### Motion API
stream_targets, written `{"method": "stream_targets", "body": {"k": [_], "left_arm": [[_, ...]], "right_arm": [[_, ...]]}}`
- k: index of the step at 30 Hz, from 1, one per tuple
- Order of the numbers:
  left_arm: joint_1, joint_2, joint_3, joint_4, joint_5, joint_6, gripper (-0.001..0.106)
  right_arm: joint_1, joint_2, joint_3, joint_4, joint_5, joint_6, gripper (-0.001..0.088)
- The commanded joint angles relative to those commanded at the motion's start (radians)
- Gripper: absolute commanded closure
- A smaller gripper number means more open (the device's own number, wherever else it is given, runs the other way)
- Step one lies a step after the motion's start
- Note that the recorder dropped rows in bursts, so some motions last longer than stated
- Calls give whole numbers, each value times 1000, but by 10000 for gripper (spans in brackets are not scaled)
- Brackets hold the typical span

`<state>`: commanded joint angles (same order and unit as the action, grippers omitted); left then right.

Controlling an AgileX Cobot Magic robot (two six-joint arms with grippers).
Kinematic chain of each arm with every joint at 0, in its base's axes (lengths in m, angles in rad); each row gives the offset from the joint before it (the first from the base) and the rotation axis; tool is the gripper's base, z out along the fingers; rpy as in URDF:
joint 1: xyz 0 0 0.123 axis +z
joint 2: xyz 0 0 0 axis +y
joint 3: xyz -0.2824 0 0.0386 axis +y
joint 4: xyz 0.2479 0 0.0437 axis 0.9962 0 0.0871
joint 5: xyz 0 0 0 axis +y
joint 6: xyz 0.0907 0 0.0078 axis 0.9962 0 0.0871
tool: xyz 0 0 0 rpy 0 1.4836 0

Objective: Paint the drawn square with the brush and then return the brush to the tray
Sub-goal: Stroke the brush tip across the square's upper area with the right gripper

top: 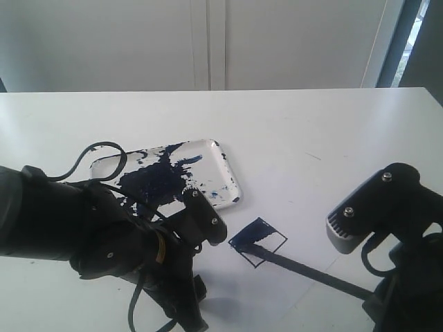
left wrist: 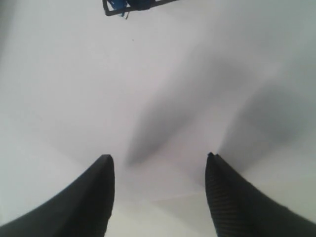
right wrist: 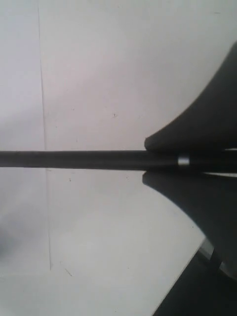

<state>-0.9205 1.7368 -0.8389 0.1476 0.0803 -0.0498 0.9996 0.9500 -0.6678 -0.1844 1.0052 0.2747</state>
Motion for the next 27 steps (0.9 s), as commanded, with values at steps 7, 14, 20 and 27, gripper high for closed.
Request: {"method": "stream_targets", "body": {"k": [7,14,20,27], "left_arm": [[0,52,0,0,-4,3,463],[0,54,0,-4,-7,1,463],[0,54,0,-4,26,5,463],[0,54,0,9,100,13,463]], "right_arm": [[0,0,0,4,0,0,868],[0,0,0,4,-9,0,868],[0,-2,0,4,-5,2,868],[0,-2,0,4,-11,17,868]]}}
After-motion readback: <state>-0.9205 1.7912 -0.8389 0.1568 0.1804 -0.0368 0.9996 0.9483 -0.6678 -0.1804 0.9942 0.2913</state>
